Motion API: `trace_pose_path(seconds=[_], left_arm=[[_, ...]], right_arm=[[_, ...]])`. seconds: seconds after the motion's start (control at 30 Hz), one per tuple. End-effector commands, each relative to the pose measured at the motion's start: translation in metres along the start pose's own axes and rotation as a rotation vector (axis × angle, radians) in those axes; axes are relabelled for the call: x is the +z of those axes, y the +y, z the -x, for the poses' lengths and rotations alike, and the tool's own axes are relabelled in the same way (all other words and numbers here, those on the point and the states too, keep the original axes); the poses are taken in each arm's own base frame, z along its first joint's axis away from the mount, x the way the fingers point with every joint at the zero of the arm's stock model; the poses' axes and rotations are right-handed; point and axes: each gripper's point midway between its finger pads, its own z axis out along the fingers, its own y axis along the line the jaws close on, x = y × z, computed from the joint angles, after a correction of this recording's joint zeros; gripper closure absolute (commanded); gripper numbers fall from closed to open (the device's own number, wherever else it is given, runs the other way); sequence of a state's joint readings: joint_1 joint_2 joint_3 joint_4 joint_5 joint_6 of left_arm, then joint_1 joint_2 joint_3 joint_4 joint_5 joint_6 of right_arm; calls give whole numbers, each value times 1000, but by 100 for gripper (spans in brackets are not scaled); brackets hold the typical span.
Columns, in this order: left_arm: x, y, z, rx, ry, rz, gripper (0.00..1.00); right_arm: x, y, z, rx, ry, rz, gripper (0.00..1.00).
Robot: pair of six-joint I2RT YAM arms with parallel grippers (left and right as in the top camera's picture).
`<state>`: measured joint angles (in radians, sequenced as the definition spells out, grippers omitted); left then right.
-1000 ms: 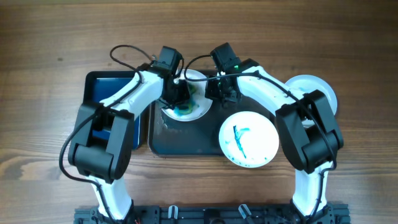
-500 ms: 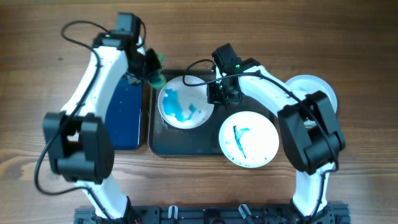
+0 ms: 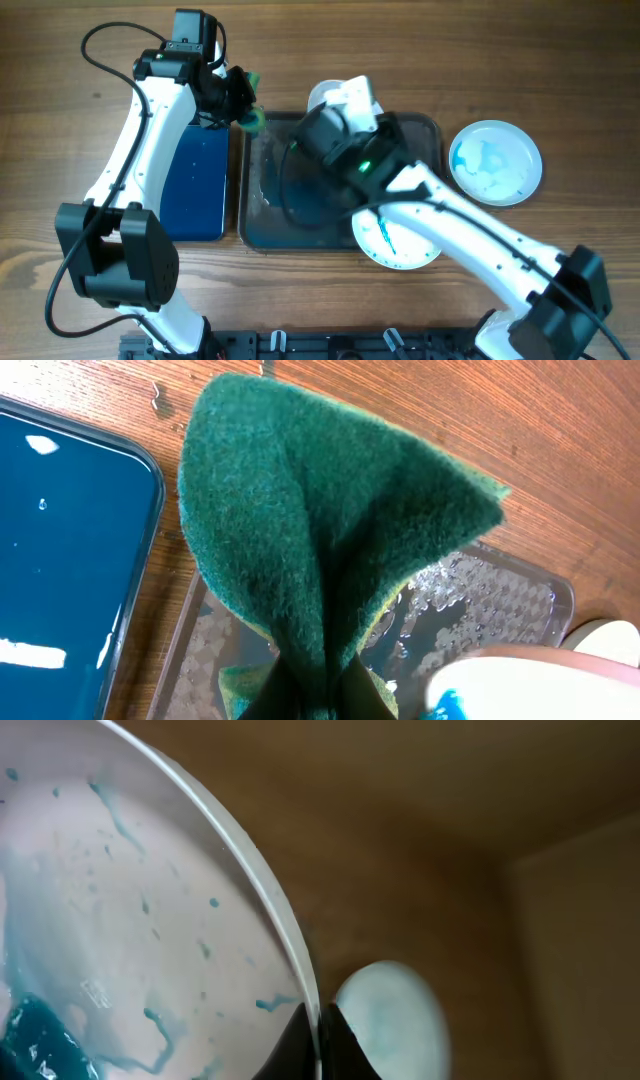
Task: Clean dirty plates on tray and stack at the side
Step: 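Lift the plate with right gripper and stack it on side plate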
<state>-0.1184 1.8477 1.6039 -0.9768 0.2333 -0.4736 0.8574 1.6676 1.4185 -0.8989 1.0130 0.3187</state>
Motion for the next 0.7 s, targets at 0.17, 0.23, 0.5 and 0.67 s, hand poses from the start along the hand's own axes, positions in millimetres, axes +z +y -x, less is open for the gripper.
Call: trace_pose_path(seconds=[0.17,0.23,0.5,0.67], left_arm=[[-7,-9,2,0,-14,-29,96],[-7,-9,2,0,-14,-29,96],[-7,-8,3,0,-16,-26,96],[-7,-2,3,5,-22,8,96]], right_arm=[[-68,-47,40,-54,-268,-378,96],[-69,-46,40,-56,-270,-376,96],[-32,-12,23,-43,-131,-104,96],[4,61,-28,110,272,642,96]])
